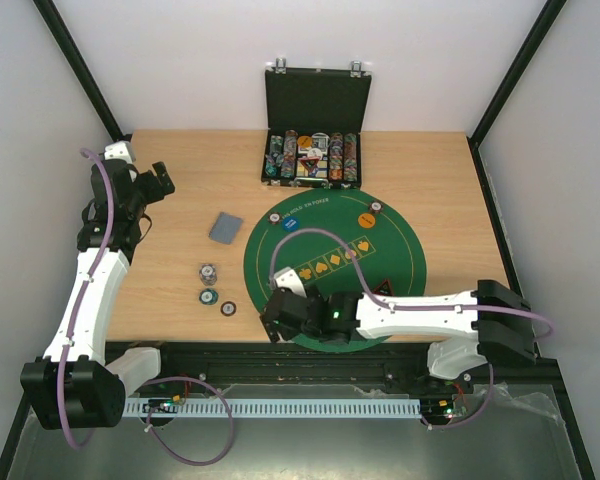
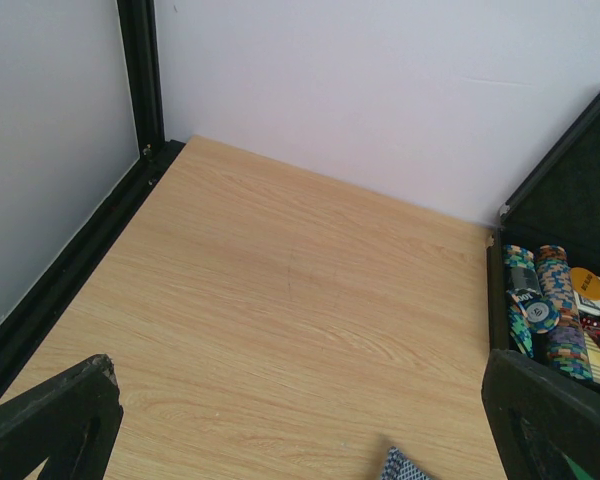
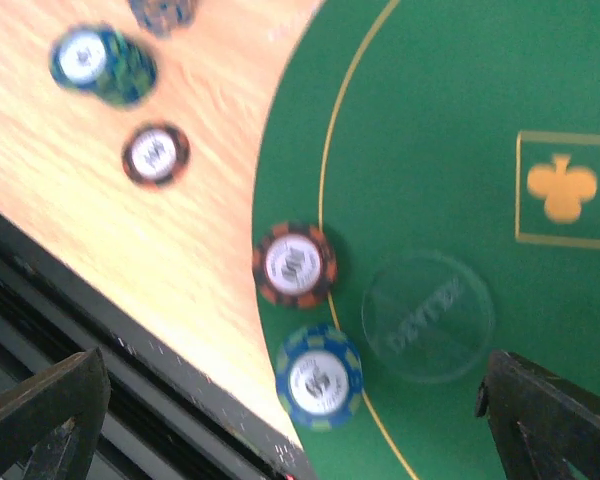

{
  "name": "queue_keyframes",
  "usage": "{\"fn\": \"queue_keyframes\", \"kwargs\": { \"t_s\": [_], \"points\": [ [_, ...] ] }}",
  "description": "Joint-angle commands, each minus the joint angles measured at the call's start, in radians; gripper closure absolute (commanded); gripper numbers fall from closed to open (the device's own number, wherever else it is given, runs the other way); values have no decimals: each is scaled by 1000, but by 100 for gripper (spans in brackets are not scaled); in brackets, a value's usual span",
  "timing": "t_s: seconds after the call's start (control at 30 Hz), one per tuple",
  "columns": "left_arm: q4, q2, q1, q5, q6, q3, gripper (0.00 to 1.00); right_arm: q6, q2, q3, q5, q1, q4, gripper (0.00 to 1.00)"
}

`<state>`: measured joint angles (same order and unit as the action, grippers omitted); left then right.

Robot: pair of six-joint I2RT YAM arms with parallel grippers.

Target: Distribute texas hold em gaming equipment

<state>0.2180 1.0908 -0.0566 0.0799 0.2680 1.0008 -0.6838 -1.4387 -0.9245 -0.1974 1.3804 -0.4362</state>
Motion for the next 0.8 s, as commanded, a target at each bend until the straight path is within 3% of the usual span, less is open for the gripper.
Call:
{"fn": "queue_keyframes", "kwargs": {
  "t_s": [0.0, 0.43, 0.77],
  "points": [
    [-18, -21, -3, 8, -14, -11, 1, 44, -24, -86, -14, -57, 22, 0],
    [-24, -30, -3, 19, -16, -16, 0, 118, -531, -597, 4, -33, 19, 10],
    [-23, -29, -3, 20, -12, -15, 1, 114, -779, -829, -28, -29, -79, 15]
  ]
}}
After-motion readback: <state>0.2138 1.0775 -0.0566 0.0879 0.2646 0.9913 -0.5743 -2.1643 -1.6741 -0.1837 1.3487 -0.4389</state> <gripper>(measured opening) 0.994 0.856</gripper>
